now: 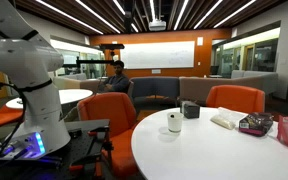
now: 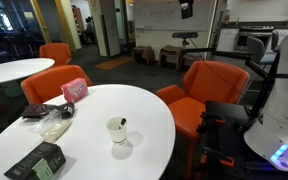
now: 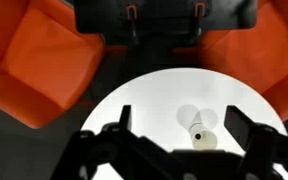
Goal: Take the marker out of the cup and put it on the table
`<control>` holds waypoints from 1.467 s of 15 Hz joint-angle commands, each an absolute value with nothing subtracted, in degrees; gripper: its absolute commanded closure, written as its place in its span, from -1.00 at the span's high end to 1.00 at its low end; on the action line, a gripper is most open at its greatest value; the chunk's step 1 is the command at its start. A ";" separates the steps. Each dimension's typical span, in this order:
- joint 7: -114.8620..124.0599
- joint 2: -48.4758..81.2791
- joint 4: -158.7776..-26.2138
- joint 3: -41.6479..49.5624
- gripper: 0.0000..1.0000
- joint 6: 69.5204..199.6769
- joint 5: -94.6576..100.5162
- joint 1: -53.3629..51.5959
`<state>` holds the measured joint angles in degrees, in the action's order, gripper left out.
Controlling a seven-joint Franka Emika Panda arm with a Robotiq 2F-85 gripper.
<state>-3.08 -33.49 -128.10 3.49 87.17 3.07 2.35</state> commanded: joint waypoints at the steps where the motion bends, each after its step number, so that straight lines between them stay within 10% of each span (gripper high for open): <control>1: -3.06 -33.46 -127.98 3.51 1.00 87.10 3.07 2.31; 22: -18.74 -4.00 -123.93 -2.54 1.00 115.45 12.54 -4.34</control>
